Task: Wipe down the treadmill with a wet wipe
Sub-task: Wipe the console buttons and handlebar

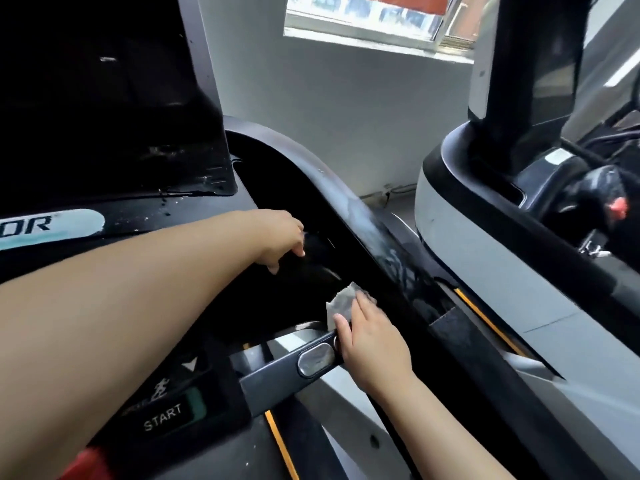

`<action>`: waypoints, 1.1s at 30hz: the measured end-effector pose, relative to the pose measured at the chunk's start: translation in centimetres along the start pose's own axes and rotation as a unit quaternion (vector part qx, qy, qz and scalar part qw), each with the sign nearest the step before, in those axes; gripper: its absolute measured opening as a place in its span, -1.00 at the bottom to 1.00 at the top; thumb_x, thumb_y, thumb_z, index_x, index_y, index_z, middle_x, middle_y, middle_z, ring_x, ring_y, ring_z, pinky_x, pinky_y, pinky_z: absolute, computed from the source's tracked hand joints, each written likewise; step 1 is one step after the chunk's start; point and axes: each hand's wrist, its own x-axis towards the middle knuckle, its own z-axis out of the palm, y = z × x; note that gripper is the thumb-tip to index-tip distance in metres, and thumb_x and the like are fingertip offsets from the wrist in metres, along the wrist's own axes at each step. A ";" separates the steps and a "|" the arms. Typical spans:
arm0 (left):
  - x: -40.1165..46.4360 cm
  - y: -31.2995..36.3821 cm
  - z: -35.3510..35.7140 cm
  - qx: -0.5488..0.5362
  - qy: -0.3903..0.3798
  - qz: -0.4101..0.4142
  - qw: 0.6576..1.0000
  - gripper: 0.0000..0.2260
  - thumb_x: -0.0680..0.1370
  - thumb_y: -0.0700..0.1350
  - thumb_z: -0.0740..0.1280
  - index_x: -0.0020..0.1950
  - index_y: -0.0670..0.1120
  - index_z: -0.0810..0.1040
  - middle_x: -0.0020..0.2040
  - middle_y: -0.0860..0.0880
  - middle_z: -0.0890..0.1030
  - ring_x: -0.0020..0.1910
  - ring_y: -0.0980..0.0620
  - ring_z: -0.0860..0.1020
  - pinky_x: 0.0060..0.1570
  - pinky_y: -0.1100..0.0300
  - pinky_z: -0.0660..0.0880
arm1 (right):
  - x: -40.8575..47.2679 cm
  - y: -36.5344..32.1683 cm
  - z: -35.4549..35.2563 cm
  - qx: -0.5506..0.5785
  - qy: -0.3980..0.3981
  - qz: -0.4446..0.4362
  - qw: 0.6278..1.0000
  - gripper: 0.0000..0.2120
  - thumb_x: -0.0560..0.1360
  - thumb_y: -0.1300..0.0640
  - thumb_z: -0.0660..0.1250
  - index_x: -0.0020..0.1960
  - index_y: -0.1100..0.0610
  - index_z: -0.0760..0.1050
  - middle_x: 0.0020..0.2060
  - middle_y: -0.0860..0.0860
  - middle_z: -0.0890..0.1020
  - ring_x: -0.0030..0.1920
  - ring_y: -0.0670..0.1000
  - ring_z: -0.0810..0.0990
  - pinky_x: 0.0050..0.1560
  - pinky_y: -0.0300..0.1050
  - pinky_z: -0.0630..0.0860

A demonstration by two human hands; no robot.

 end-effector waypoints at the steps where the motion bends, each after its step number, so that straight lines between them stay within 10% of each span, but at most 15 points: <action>1: 0.0 -0.1 0.0 0.000 0.000 0.004 1.000 -0.45 0.50 -0.03 0.39 0.46 0.08 0.30 0.40 0.00 0.30 0.36 -0.04 0.31 0.28 0.13 0.32 | -0.5 0.0 0.1 -0.027 0.015 -0.005 1.000 -0.28 0.51 -0.15 -0.32 0.33 0.19 0.39 0.39 0.07 0.36 0.32 0.08 0.40 0.29 -0.09 0.34; 5: 0.1 -0.1 -0.2 0.013 0.002 0.016 1.000 -0.45 0.52 -0.02 0.36 0.48 0.06 0.28 0.42 -0.01 0.29 0.39 -0.03 0.27 0.28 0.18 0.25 | -1.7 -0.3 -0.5 -0.034 0.110 -0.014 0.993 -0.58 0.53 0.00 -0.04 -0.19 0.16 0.53 -0.18 0.00 0.56 -0.22 0.07 0.54 -0.18 -0.07 0.53; 9: 0.0 0.0 -0.3 0.016 -0.005 0.014 1.000 -0.45 0.54 -0.03 0.34 0.49 0.06 0.24 0.47 -0.02 0.23 0.44 -0.02 0.21 0.29 0.20 0.21 | -2.3 0.5 -1.0 -0.009 0.124 -0.014 0.992 -0.63 0.50 0.01 -0.03 0.02 0.12 0.50 -0.08 -0.03 0.56 -0.16 0.06 0.53 -0.24 -0.04 0.51; 14: -0.1 -0.2 -0.1 0.005 0.001 0.020 1.000 -0.46 0.54 -0.01 0.34 0.49 0.06 0.24 0.47 -0.01 0.23 0.42 -0.02 0.21 0.28 0.19 0.22 | -1.5 1.0 -1.9 -0.111 0.108 -0.035 0.987 -0.81 0.18 0.20 0.31 -0.20 0.16 0.53 -0.23 0.05 0.57 -0.34 0.06 0.52 -0.49 -0.13 0.43; 19: -0.4 -0.3 1.1 -0.027 0.030 0.025 0.999 -0.39 0.48 0.14 0.36 0.49 0.04 0.26 0.40 0.04 0.29 0.34 -0.01 0.26 0.28 0.15 0.30 | 0.1 2.1 -3.9 -0.128 0.070 -0.140 0.979 -0.81 0.23 0.40 0.20 -0.26 0.17 0.47 -0.31 0.05 0.55 -0.31 0.11 0.55 -0.48 -0.19 0.34; 23: -1.0 0.0 2.4 -0.050 0.057 0.018 0.997 -0.30 0.44 0.22 0.37 0.50 0.02 0.23 0.48 0.04 0.20 0.42 0.00 0.20 0.31 0.12 0.30 | 0.4 2.1 -4.0 -0.112 -0.009 -0.118 0.987 -0.46 0.42 0.43 0.14 0.37 0.13 0.31 -0.03 0.08 0.42 0.07 0.12 0.43 -0.14 -0.10 0.31; 27: -2.1 0.3 3.4 -0.043 0.104 0.014 0.994 -0.35 0.47 0.23 0.31 0.48 0.01 0.26 0.51 0.02 0.16 0.47 0.00 0.14 0.37 0.10 0.24 | -1.1 1.5 -3.3 0.002 0.005 -0.057 0.998 -0.61 0.48 0.35 0.10 0.28 0.24 0.41 -0.04 0.09 0.42 0.06 0.15 0.46 0.06 -0.08 0.42; 33: -3.5 0.6 3.6 -0.031 0.129 -0.024 0.991 -0.49 0.57 0.22 0.14 0.45 0.02 0.30 0.50 0.01 0.21 0.45 0.00 0.20 0.38 0.09 0.22 | -3.8 -0.8 -2.4 0.203 0.015 -0.092 0.975 -0.72 0.51 0.35 0.23 0.19 0.24 0.54 -0.18 0.08 0.49 -0.13 0.01 0.47 -0.14 -0.44 0.31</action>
